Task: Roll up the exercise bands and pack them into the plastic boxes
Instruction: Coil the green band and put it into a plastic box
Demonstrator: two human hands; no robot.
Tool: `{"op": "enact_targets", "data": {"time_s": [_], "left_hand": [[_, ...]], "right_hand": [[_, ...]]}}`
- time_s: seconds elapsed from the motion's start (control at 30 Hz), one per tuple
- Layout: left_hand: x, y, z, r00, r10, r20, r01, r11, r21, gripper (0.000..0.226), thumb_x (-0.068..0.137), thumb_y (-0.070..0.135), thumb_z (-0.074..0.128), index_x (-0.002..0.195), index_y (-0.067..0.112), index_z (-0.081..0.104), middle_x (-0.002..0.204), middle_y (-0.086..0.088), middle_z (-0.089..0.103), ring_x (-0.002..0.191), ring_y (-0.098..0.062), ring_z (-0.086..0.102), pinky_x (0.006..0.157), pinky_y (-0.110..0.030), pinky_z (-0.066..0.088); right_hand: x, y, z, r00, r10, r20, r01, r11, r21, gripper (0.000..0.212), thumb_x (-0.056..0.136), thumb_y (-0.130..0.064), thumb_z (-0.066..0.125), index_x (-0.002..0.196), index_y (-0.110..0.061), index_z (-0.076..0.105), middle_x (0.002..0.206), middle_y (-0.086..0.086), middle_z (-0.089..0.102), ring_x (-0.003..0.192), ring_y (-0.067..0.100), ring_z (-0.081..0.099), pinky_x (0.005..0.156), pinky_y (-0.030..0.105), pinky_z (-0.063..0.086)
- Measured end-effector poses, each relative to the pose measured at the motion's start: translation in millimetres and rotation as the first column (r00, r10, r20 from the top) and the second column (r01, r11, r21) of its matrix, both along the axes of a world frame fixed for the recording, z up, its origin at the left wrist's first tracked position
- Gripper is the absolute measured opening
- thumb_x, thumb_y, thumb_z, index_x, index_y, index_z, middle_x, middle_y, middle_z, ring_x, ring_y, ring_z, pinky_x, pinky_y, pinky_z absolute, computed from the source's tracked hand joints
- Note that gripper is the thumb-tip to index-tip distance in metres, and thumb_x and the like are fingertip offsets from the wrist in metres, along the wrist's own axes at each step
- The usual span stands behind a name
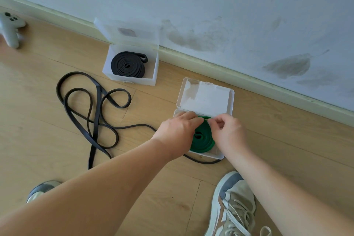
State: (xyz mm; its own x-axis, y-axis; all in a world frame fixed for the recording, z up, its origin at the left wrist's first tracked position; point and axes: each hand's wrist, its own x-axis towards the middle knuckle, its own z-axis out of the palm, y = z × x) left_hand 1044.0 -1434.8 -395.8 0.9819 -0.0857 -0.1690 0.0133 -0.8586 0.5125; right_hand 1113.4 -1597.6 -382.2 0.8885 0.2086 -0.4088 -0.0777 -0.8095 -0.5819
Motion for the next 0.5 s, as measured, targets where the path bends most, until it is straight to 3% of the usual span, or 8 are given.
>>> {"op": "enact_targets", "data": {"time_s": [0.1, 0.17, 0.27, 0.4, 0.5], "left_hand": [[5, -4, 1, 1.000, -0.002, -0.025, 0.002, 1.000, -0.011, 0.037, 0.094, 0.010, 0.059, 0.130, 0.020, 0.062, 0.126, 0.003, 0.061, 0.111, -0.024, 0.060, 0.071, -0.044, 0.060], [6, -6, 2, 0.998, -0.020, -0.067, 0.022, 0.999, 0.041, 0.041, 0.097, 0.016, 0.057, 0.137, 0.023, 0.055, 0.133, 0.005, 0.053, 0.115, -0.021, 0.057, 0.071, -0.039, 0.059], [2, -9, 2, 0.994, -0.045, -0.098, 0.059, 0.989, 0.136, 0.053, 0.098, 0.024, 0.058, 0.148, 0.025, 0.040, 0.142, 0.006, 0.040, 0.121, -0.019, 0.049, 0.070, -0.031, 0.052], [0, -11, -4, 0.993, -0.066, -0.102, 0.084, 0.978, 0.189, 0.072, 0.093, 0.026, 0.062, 0.156, 0.023, 0.027, 0.148, 0.004, 0.035, 0.126, -0.019, 0.046, 0.093, -0.031, 0.048], [1, -15, -7, 0.986, -0.077, -0.146, 0.109, 0.969, 0.222, 0.082, 0.092, 0.030, 0.063, 0.159, 0.020, 0.018, 0.150, 0.002, 0.032, 0.125, -0.022, 0.046, 0.103, -0.035, 0.046]], "right_hand": [[1, -3, -2, 1.000, -0.029, -0.010, 0.029, 1.000, 0.001, 0.017, 0.102, -0.023, 0.060, 0.091, -0.017, 0.072, 0.078, -0.009, 0.069, 0.074, 0.017, 0.067, 0.061, 0.032, 0.054], [-2, -6, -3, 0.999, 0.012, 0.040, -0.012, 1.000, 0.011, 0.018, 0.103, -0.017, 0.057, 0.103, -0.018, 0.074, 0.090, -0.005, 0.073, 0.083, 0.019, 0.068, 0.070, 0.034, 0.057], [-9, -9, -6, 0.969, 0.194, 0.153, -0.199, 0.980, 0.017, 0.029, 0.101, -0.010, 0.057, 0.124, -0.019, 0.072, 0.107, 0.000, 0.071, 0.097, 0.019, 0.065, 0.082, 0.035, 0.056], [-17, -11, -12, 0.915, 0.371, 0.161, -0.357, 0.928, -0.109, 0.035, 0.100, -0.016, 0.059, 0.134, -0.011, 0.066, 0.111, 0.009, 0.070, 0.103, 0.032, 0.066, 0.080, 0.047, 0.058], [-18, -9, -12, 0.923, 0.360, 0.138, -0.343, 0.930, -0.130, 0.039, 0.099, -0.017, 0.062, 0.138, -0.007, 0.062, 0.117, 0.011, 0.068, 0.108, 0.033, 0.065, 0.085, 0.048, 0.058]]}}
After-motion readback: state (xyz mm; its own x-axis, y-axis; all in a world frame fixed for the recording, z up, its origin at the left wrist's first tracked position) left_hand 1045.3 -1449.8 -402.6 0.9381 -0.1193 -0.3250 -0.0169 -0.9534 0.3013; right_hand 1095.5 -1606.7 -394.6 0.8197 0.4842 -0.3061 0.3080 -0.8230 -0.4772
